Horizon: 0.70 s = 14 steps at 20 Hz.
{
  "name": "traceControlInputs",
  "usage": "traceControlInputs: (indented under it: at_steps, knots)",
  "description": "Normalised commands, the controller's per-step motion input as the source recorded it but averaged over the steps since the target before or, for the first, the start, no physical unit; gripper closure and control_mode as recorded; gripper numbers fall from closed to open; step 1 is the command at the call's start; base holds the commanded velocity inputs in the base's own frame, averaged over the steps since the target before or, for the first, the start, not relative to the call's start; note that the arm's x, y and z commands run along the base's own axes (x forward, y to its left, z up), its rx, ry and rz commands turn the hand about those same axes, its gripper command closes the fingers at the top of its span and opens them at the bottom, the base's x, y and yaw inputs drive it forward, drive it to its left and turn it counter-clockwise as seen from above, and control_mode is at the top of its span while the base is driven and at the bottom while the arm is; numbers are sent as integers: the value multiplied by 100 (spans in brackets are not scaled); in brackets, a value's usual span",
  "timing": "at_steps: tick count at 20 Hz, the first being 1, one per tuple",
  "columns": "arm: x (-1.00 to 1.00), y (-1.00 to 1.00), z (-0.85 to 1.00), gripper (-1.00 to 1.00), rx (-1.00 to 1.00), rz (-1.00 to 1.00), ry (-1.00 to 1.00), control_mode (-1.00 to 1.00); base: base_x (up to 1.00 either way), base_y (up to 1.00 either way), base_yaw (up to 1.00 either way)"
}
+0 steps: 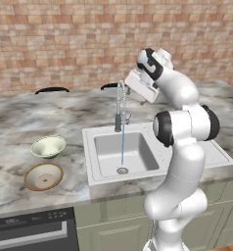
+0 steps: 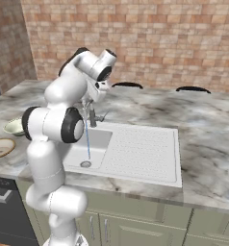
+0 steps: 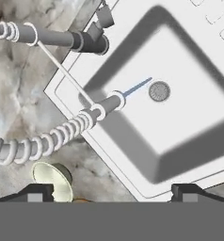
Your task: Rinse each bowl for a few seconds and place them down in the sink or on the counter.
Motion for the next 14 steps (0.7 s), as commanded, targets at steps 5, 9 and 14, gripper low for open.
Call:
traceControlInputs:
  at_steps: [5, 9, 14]
  knots:
    - [-18, 37, 0, -100, 0, 13, 9, -100, 0, 0, 0]
    - [-12, 50, -1, -100, 0, 10, 1, -100, 0, 0, 0]
    - [-14, 50, -8, -100, 0, 5, -9, -100, 0, 0, 0]
